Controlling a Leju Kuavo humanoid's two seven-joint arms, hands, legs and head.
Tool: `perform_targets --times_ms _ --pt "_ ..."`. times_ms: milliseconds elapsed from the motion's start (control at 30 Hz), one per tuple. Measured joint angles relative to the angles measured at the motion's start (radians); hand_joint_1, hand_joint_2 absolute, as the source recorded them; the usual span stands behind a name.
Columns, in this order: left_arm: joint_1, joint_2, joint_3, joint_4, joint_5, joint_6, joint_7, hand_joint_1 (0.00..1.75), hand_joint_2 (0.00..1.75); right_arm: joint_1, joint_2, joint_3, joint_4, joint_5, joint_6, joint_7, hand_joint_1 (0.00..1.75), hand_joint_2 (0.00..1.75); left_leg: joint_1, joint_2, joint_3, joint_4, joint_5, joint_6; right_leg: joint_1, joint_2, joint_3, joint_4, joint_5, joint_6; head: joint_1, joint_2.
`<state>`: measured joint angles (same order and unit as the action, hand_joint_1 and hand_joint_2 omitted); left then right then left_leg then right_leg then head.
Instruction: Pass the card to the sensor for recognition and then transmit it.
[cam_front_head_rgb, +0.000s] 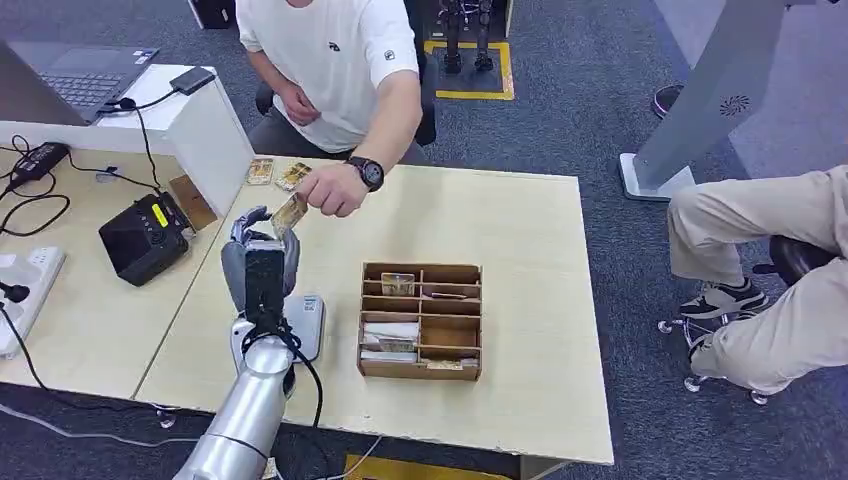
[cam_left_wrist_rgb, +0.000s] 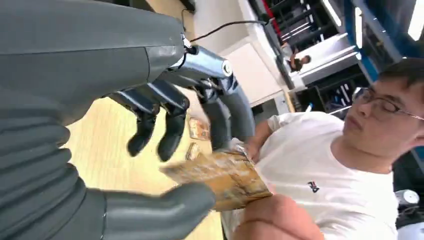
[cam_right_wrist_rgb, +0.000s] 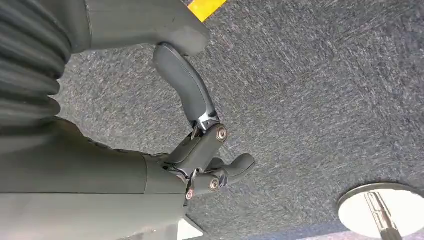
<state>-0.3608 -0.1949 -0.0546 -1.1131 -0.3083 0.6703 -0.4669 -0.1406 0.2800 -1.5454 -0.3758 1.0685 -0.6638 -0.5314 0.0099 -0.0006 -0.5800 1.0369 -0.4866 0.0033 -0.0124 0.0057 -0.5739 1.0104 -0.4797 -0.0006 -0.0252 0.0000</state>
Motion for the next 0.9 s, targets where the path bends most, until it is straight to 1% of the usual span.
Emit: perform_targets --times_ms 100,233,300,400,500,600,633,700,833,900 --pt "0.017 0.004 -0.013 -0.025 -0.037 0.017 -0.010 0.00 1.75 0.000 0.000 0.000 0.001 -0.010 0.000 0.002 0.00 1.75 0.000 0.000 0.000 0.000 0.000 0.000 0.000 0.000 0.000 0.000 0.000 0.000 0.000 0.000" --pt "0.085 0.010 -0.022 -0.129 -0.129 0.021 -0.047 0.00 1.75 0.001 0.000 0.000 0.000 -0.028 0.000 0.004 0.00 1.75 0.000 0.000 0.000 0.000 0.000 0.000 0.000 0.000 0.000 0.000 0.000 0.000 0.000 0.000" --pt "0.136 0.011 -0.033 -0.208 -0.124 0.019 -0.071 0.00 1.75 0.002 0.000 0.000 -0.002 -0.044 0.000 0.007 0.00 1.75 0.000 0.000 0.000 0.000 -0.001 0.000 0.000 0.000 0.000 0.000 0.000 0.000 0.000 0.000" --pt "0.214 0.021 -0.066 -0.324 -0.082 -0.003 -0.107 0.00 1.75 0.003 0.000 0.000 -0.006 -0.068 0.000 0.007 0.00 1.75 0.000 0.000 0.000 0.000 -0.001 0.000 0.000 0.000 -0.001 0.000 -0.001 0.000 0.000 0.000" --pt "0.259 0.028 -0.088 -0.403 -0.068 -0.012 -0.125 0.00 1.75 0.003 0.000 0.000 -0.011 -0.072 0.000 0.007 0.00 1.75 0.000 0.000 -0.001 0.000 -0.001 0.000 0.000 0.000 -0.001 0.000 -0.001 0.001 0.000 0.000" --pt "0.310 0.039 -0.116 -0.474 -0.059 -0.034 -0.173 0.00 1.75 0.005 0.000 0.000 -0.014 -0.083 0.000 0.007 0.00 1.75 0.000 0.000 -0.001 0.000 -0.001 0.000 0.000 0.000 -0.001 0.000 -0.001 0.001 0.000 0.000" --pt "0.330 0.043 -0.136 -0.504 -0.061 -0.045 -0.196 0.00 1.75 0.005 0.000 0.000 -0.016 -0.089 0.000 0.006 0.00 1.75 0.000 0.000 -0.001 0.000 -0.001 0.000 0.000 0.000 -0.001 0.000 -0.001 0.001 0.000 0.000" --pt "0.363 0.054 -0.174 -0.549 -0.071 -0.070 -0.218 0.00 1.75 0.006 0.000 0.000 -0.019 -0.092 0.000 0.001 0.00 1.75 0.000 0.000 -0.001 0.000 -0.001 0.000 0.000 0.000 0.000 0.000 -0.001 0.001 0.000 0.000" --pt "0.413 0.094 -0.245 -0.601 -0.107 -0.154 -0.230 0.00 1.75 0.007 0.000 0.000 -0.020 -0.101 0.000 -0.008 0.00 1.75 0.000 0.000 -0.001 0.000 -0.001 0.000 0.000 0.000 0.000 0.000 -0.001 0.001 0.000 0.000" --pt "0.429 0.108 -0.270 -0.603 -0.168 -0.163 -0.225 0.00 1.75 0.007 0.000 0.000 -0.020 -0.104 0.000 -0.010 0.00 1.75 0.000 0.000 -0.001 0.000 -0.001 0.000 0.000 0.000 -0.001 0.000 -0.001 0.001 0.000 0.000"
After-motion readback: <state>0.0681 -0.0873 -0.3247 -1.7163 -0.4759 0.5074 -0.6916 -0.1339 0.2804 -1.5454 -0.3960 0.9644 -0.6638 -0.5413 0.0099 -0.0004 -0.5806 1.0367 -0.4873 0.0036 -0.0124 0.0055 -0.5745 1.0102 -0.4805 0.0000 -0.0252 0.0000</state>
